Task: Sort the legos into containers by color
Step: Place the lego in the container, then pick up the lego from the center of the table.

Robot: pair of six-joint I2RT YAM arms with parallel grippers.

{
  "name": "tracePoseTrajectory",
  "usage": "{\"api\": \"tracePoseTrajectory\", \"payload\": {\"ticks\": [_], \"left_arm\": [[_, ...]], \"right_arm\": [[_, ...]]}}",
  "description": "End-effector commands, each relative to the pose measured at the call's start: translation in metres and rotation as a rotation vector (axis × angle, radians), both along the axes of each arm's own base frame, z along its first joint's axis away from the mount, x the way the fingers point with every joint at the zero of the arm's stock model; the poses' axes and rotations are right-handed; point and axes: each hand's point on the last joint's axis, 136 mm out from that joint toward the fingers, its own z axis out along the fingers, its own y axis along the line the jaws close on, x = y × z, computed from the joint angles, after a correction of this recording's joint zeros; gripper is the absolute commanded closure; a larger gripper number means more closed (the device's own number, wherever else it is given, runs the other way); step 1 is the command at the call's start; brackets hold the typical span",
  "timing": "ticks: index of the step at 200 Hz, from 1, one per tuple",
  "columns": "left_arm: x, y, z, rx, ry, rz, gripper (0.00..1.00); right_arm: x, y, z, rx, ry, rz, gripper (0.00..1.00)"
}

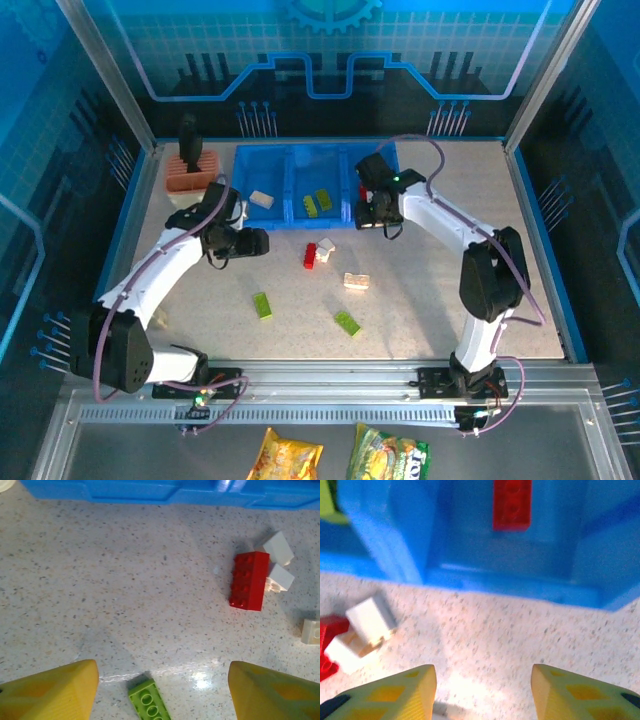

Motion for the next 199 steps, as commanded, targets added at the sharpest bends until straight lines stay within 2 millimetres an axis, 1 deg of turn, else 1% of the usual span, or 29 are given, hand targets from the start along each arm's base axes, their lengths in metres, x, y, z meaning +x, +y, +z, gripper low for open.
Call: {"api": "tracePoseTrajectory", "payload": {"ticks": [1, 34, 75, 108, 142, 172, 199], "left_arm": [[0.003, -0.012, 0.006, 0.001, 0.014, -0.001, 0.3], [0.012, -0.034, 0.002, 0.003, 0.015, -0.028, 0.31], [0.023, -0.062, -0.009, 0.013, 0.025, -0.066, 0.34], [0.028, -0.086, -0.018, 0.054, 0.034, -0.104, 0.36], [0.032, -0.105, -0.037, 0.109, 0.057, -0.137, 0.37], [0.034, -0.116, -0.059, 0.165, 0.091, -0.163, 0.39], [0.036, -0.124, -0.073, 0.182, 0.112, -0.182, 0.42]], "right_arm": [[-0.023, 0.007, 0.007, 0.038, -0.007, -0.009, 0.47], [-0.051, 0.006, 0.003, 0.045, 0.01, -0.007, 0.48], [-0.069, -0.003, -0.003, 0.042, 0.025, -0.017, 0.49], [-0.076, -0.01, -0.009, 0.023, 0.038, -0.022, 0.49], [-0.08, -0.015, -0.015, 0.013, 0.05, -0.028, 0.49], [-0.082, -0.018, -0.016, 0.012, 0.051, -0.031, 0.5], [-0.082, -0.02, -0.015, 0.013, 0.05, -0.037, 0.5]]}}
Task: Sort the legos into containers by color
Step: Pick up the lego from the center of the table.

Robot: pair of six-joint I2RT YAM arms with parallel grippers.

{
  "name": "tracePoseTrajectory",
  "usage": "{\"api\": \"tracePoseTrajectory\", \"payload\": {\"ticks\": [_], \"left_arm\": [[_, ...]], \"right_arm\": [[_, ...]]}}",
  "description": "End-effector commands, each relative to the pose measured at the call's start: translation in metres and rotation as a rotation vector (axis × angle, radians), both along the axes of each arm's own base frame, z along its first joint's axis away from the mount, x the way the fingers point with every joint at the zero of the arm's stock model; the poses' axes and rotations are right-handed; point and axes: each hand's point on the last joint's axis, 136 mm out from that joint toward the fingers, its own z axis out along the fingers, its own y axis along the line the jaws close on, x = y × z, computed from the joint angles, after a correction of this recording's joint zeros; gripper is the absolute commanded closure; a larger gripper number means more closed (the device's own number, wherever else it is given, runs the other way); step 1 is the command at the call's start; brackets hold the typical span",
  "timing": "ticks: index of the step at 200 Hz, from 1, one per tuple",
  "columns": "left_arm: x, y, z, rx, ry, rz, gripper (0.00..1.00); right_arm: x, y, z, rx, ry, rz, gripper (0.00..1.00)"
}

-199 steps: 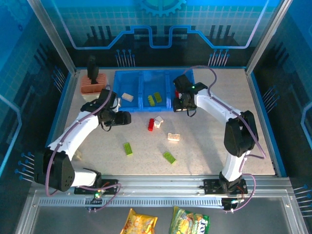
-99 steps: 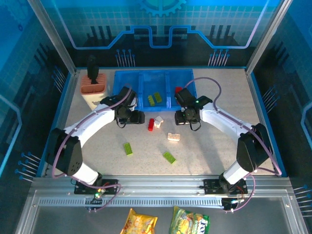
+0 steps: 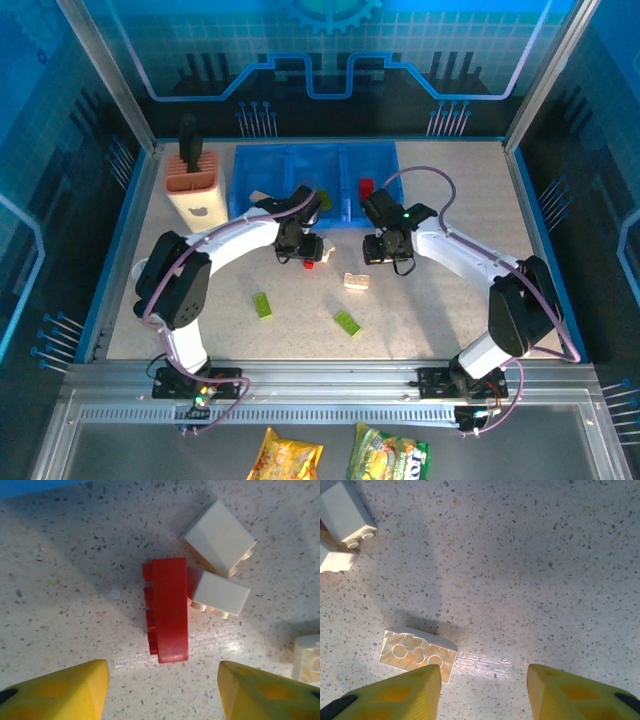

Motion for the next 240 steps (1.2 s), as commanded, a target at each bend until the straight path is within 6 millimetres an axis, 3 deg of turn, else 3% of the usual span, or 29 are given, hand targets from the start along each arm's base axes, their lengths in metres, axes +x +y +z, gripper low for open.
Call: {"api": "tracePoseTrajectory", "payload": {"ticks": [1, 80, 120, 168, 199, 240], "left_arm": [[0.007, -0.005, -0.005, 0.032, -0.006, 0.002, 0.42], [0.006, -0.008, -0.034, 0.074, 0.04, -0.033, 0.55], [0.006, -0.01, -0.036, 0.065, 0.023, -0.057, 0.66], [0.003, -0.013, -0.018, 0.009, -0.061, -0.132, 0.73], [-0.003, -0.024, 0.009, -0.097, -0.155, -0.218, 0.75], [-0.018, -0.045, 0.045, -0.262, -0.269, -0.347, 0.75]], "right_arm": [[-0.003, -0.004, 0.005, 0.01, -0.012, -0.02, 0.5], [-0.003, -0.008, 0.006, 0.023, -0.013, -0.031, 0.51], [-0.001, -0.005, 0.008, 0.053, -0.013, -0.036, 0.51], [0.002, 0.023, 0.018, 0.298, 0.023, -0.037, 0.51], [0.003, 0.049, 0.027, 0.538, 0.085, -0.031, 0.48], [0.002, 0.076, 0.029, 0.702, 0.164, -0.011, 0.41]]}}
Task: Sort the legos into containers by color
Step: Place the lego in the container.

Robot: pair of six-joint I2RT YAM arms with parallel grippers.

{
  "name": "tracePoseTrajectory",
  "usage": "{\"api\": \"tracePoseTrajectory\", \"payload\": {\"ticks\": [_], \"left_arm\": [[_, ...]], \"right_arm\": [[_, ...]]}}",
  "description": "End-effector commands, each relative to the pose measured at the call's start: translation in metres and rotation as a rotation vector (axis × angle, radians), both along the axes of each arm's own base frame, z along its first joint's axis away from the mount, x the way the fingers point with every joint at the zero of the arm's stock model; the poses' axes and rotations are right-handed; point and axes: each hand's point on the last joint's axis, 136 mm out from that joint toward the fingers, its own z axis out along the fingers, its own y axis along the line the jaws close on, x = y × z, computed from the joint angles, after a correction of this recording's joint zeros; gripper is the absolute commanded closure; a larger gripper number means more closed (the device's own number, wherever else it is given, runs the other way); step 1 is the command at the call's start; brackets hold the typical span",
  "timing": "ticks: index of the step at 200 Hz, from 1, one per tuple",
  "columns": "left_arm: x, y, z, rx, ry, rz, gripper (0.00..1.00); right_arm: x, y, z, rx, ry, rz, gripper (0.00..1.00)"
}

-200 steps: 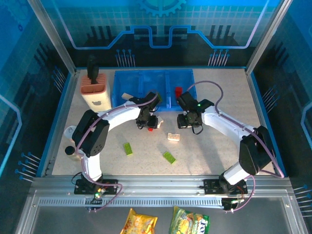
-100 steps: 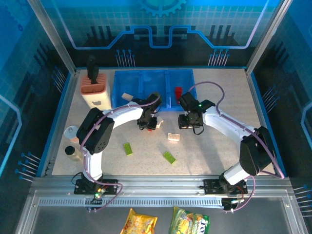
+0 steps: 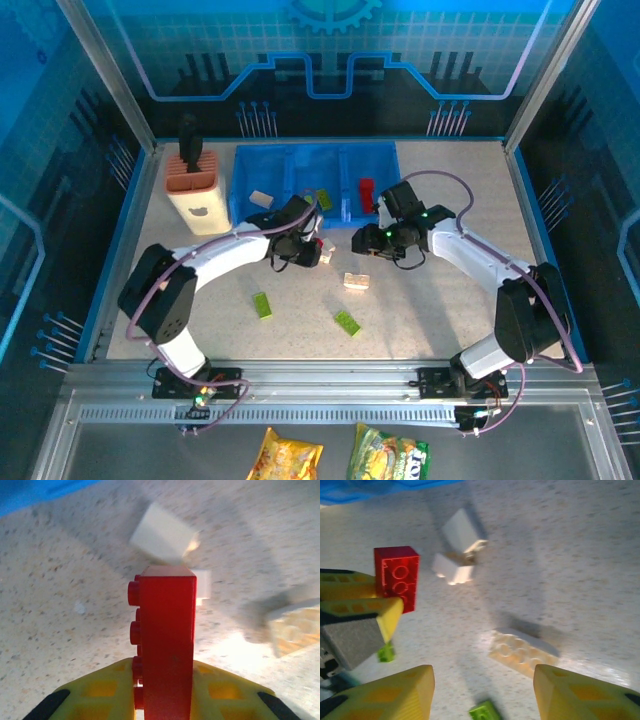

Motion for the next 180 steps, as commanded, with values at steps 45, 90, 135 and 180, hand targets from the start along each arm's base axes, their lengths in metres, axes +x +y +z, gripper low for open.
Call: {"api": "tracePoseTrajectory", "payload": {"ticks": [45, 90, 135, 180], "left_arm": [[-0.023, -0.044, 0.054, -0.255, -0.152, -0.254, 0.76], [-0.029, -0.049, 0.051, -0.258, -0.13, -0.292, 0.76], [-0.033, -0.056, 0.048, -0.25, -0.12, -0.319, 0.76], [-0.026, -0.049, 0.038, -0.187, -0.109, -0.281, 0.78]], "right_arm": [[0.005, 0.048, 0.006, 0.311, 0.108, 0.013, 0.37], [0.009, 0.062, 0.007, 0.406, 0.135, 0.008, 0.38], [0.01, 0.071, 0.006, 0.457, 0.149, 0.011, 0.39], [0.01, 0.073, 0.011, 0.481, 0.127, 0.012, 0.4]]}}
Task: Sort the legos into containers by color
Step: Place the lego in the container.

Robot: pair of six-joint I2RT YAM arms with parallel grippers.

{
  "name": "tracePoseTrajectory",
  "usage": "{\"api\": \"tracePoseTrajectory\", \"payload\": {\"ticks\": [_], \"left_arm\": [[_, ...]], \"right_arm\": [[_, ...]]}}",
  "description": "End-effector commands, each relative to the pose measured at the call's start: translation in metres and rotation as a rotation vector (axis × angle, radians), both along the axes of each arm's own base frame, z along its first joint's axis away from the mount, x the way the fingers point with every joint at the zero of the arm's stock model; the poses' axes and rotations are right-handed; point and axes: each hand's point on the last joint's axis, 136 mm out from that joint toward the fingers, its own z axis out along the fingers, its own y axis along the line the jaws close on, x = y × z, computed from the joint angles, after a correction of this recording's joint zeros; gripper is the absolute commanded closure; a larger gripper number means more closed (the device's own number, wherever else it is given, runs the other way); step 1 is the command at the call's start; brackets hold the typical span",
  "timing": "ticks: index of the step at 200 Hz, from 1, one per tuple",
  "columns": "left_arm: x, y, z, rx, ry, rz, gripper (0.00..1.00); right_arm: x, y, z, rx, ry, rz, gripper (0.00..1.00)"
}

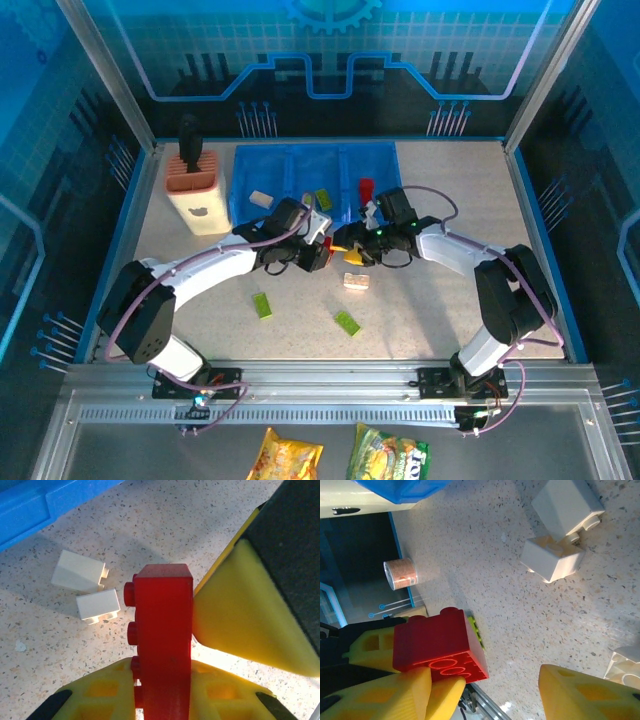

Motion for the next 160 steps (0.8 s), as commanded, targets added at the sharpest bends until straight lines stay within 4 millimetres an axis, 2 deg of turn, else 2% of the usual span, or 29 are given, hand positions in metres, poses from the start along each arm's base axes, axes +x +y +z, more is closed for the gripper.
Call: {"api": "tracePoseTrajectory", "payload": {"ticks": [1, 16, 77, 123, 159, 160], "left_arm": [[-0.007, -0.019, 0.003, -0.01, -0.006, -0.083, 0.78], [-0.004, -0.014, -0.001, 0.023, -0.006, -0.06, 0.78], [-0.001, -0.012, -0.007, 0.051, 0.009, -0.046, 0.79], [0.001, -0.006, -0.009, 0.075, 0.001, -0.024, 0.8], [-0.002, -0.01, -0.004, 0.043, -0.001, -0.039, 0.8], [-0.002, -0.01, -0.004, 0.044, 0.0, -0.038, 0.8]], "right_arm": [[0.005, 0.015, 0.018, 0.087, -0.061, 0.026, 0.4], [0.005, 0.016, 0.021, 0.102, -0.072, 0.025, 0.44], [0.001, 0.023, 0.021, 0.117, -0.073, 0.043, 0.43], [0.002, 0.005, 0.021, 0.022, -0.131, -0.021, 0.44], [0.005, 0.007, 0.039, 0.105, -0.18, -0.039, 0.41], [0.003, 0.006, 0.035, 0.102, -0.171, -0.04, 0.41]]}}
